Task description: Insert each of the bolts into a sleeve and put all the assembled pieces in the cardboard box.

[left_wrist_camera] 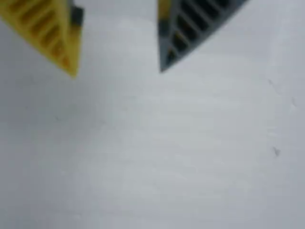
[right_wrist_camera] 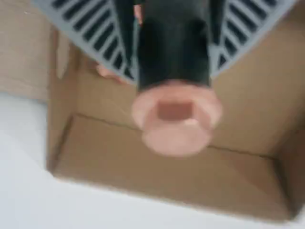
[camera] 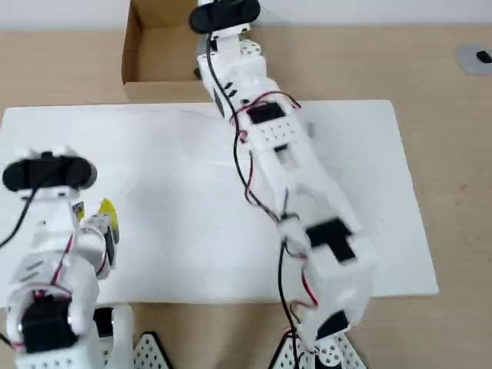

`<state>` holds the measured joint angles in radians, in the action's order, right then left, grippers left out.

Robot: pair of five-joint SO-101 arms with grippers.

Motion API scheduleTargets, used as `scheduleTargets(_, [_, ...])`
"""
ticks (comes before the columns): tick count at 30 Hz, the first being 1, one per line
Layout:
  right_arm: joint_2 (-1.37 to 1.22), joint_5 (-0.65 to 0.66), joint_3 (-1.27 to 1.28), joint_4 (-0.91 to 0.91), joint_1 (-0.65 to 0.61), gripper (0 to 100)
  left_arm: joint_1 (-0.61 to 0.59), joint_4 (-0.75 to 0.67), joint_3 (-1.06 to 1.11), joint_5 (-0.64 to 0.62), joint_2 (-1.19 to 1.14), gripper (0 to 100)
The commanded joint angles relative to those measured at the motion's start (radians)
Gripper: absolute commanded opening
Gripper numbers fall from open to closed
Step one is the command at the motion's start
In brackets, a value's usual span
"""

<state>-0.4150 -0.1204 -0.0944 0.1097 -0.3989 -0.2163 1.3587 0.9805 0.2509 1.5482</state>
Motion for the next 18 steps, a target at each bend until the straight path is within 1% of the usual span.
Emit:
scheduleTargets(1, [-0.145, 0.012, -0.266, -0.029, 0.045, 0.9, -0.011, -0.006, 0.023, 0.000, 0.108, 12])
scheduleTargets(5, [-0.360, 0.075, -0.476, -0.029, 0.059, 0.9, -0.012, -0.018, 0.051, 0.000, 0.183, 12])
scheduleTargets(9, [-0.538, 0.089, -0.677, -0.023, 0.059, 0.9, -0.012, -0.051, 0.086, 0.000, 0.214, 12])
scheduleTargets(18, [-0.789, 0.089, -1.033, 0.176, 0.059, 0.9, -0.012, -0.051, 0.091, 0.000, 0.217, 12])
